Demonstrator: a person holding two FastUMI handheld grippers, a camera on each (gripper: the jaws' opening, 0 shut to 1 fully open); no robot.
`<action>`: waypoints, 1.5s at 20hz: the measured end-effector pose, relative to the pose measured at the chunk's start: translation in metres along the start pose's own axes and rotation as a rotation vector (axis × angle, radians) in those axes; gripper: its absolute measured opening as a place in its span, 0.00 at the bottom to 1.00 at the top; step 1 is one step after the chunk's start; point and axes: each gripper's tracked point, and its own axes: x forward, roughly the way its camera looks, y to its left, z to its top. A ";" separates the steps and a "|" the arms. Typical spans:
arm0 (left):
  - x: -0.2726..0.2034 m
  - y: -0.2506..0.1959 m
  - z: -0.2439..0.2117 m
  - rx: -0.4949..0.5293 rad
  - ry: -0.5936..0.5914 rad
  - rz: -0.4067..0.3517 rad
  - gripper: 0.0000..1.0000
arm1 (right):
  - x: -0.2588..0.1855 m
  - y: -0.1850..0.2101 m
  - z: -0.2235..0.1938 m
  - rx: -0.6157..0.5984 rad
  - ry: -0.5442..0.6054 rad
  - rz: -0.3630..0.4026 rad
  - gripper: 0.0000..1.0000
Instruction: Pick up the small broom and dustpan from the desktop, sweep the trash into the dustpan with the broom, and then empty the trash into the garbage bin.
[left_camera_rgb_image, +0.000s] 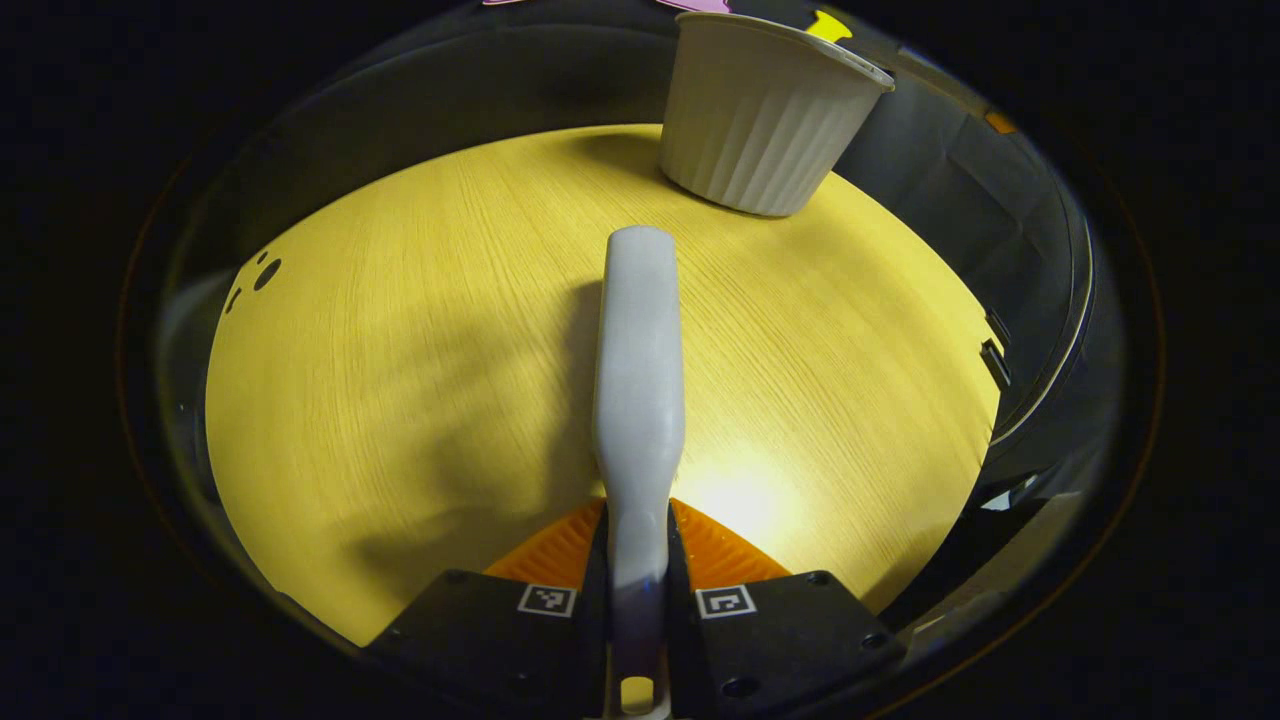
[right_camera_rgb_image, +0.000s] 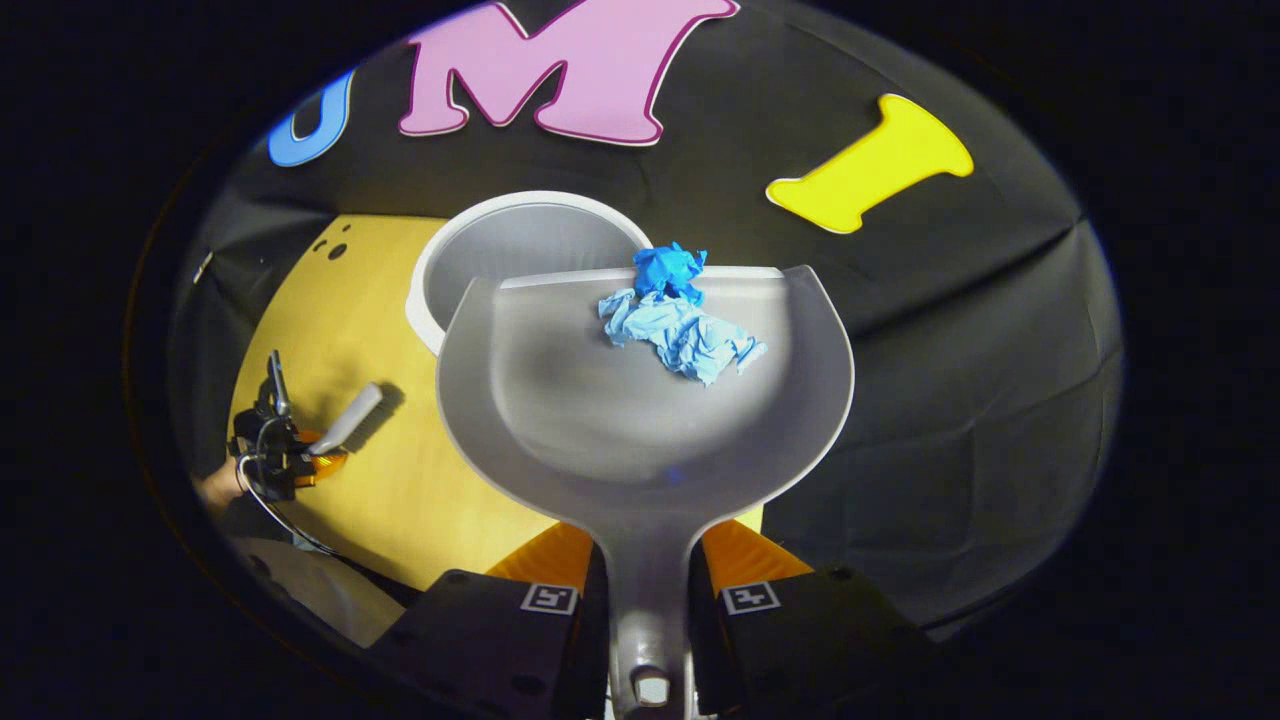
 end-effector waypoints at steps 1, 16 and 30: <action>-0.001 0.000 0.000 -0.007 -0.004 -0.005 0.30 | 0.003 -0.005 0.006 -0.044 0.023 -0.017 0.37; -0.001 0.000 0.000 -0.024 -0.021 -0.020 0.30 | 0.011 -0.008 0.059 -0.395 0.200 -0.066 0.37; -0.001 0.001 -0.001 -0.026 -0.010 0.011 0.30 | -0.058 0.038 0.065 -0.040 -0.192 0.162 0.37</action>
